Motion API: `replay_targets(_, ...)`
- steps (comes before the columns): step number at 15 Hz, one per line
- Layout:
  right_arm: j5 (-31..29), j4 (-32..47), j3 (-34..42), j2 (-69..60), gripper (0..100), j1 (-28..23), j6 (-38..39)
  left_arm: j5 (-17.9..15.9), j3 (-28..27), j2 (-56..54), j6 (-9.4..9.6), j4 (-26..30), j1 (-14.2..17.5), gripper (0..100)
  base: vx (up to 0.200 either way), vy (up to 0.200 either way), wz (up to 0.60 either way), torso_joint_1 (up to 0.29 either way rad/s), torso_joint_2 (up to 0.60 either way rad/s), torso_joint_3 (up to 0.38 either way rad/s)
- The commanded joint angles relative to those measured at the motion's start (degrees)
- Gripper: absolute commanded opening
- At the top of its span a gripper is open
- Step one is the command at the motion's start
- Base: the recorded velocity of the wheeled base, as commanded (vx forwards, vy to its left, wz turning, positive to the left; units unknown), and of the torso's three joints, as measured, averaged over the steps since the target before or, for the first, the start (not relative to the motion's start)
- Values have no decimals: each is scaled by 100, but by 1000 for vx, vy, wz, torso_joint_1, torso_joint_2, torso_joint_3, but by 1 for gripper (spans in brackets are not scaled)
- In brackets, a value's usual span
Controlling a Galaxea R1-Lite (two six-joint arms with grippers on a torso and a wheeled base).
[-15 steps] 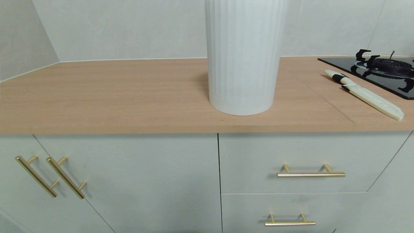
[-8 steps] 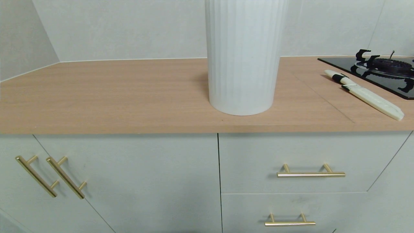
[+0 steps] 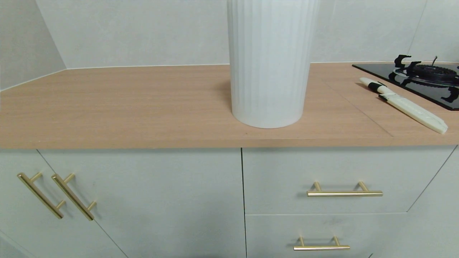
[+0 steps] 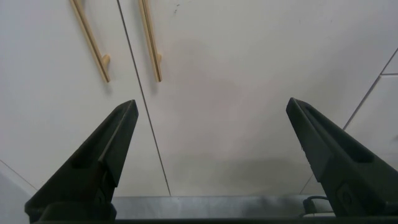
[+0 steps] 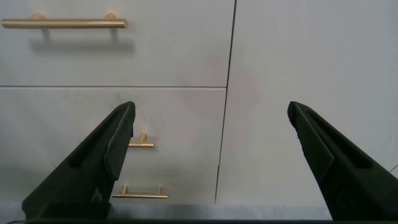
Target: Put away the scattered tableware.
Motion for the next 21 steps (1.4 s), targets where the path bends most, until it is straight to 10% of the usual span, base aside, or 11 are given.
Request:
replay_targets(1, 1, -1, 0, 7, 100, 4, -4, 0, 0, 9, -1, -1, 2, 100, 0, 0, 0, 32, -188, -159)
replay_targets(21, 1, -1, 0, 7, 100, 4, -4, 0, 0, 9, -1, -1, 2, 100, 0, 0, 0, 165, -451, -288)
